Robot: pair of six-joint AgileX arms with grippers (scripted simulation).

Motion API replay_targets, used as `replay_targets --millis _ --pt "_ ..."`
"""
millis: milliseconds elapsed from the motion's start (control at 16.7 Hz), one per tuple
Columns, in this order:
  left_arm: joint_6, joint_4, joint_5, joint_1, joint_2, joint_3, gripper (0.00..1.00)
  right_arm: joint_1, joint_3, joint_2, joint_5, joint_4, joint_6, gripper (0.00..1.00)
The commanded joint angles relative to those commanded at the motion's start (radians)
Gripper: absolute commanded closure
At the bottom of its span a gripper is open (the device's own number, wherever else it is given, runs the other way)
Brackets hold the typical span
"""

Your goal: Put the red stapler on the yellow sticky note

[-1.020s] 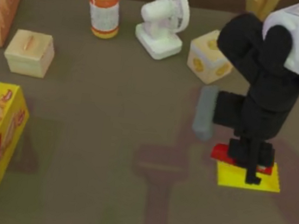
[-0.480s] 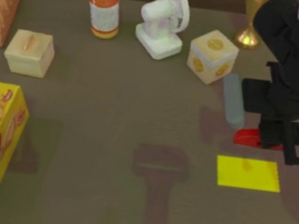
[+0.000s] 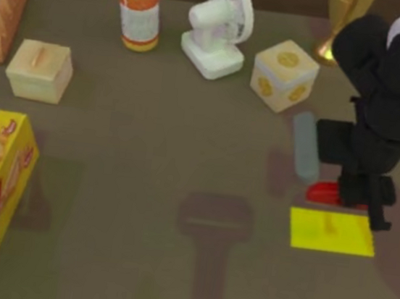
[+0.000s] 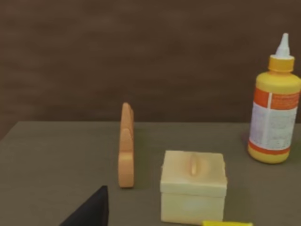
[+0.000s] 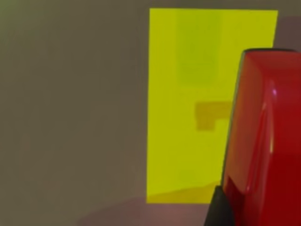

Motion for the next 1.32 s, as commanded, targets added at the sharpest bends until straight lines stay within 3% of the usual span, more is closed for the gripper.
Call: replay_targets --millis 300,660,1320 --pt "0.0 0.0 0.0 0.0 0.0 0.0 0.0 0.004 -0.142 0.072 0.001 0.222 -0.006 1.0" --pt "0.0 0.0 0.0 0.0 0.0 0.0 0.0 0.005 -0.17 0.087 0.001 0.258 -0.008 1.0" --pt "0.0 0.0 0.0 0.0 0.0 0.0 0.0 0.005 -0.17 0.087 0.001 0.258 -0.008 0.17"
